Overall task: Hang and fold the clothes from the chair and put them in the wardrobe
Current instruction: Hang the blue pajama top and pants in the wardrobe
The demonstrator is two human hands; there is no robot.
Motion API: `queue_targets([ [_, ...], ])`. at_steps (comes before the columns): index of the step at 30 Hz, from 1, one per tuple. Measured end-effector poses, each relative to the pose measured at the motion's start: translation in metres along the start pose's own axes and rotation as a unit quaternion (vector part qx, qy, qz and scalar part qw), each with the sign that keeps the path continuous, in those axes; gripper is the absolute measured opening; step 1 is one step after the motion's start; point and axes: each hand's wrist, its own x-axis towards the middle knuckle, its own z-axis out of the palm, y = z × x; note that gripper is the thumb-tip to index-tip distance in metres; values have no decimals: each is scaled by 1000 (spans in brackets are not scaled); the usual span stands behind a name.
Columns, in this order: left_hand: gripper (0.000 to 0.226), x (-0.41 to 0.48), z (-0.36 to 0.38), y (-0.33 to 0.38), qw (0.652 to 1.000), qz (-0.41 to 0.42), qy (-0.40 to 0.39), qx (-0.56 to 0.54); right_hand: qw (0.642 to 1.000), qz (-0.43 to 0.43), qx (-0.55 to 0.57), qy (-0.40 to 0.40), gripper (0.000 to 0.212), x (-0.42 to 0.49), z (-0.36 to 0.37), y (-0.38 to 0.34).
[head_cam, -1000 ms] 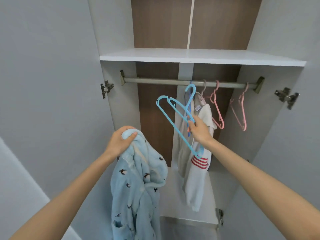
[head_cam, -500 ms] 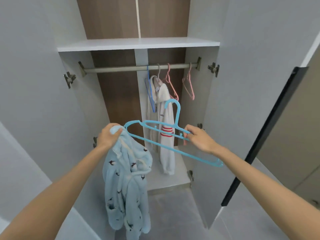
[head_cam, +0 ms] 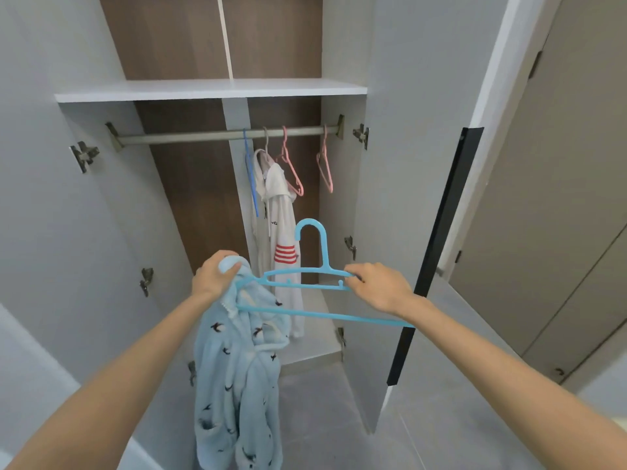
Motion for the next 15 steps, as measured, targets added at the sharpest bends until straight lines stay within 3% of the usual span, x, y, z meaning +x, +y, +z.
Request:
queue_targets([
  [6, 14, -21, 9, 66, 991, 83, -22, -98, 998, -22, -61, 12, 21, -11, 4, 13],
  [8, 21, -32, 6, 91, 982, 57, -25, -181, 998, -29, -51, 19, 24, -12, 11, 14],
  [12, 27, -54, -13, 121, 933, -1, -61, -354, 999, -22, 33, 34, 24, -10, 27, 21],
  [15, 27, -71, -19, 133, 917, 2, -79, -390, 988, -36, 151, 24, 28, -14, 34, 24],
])
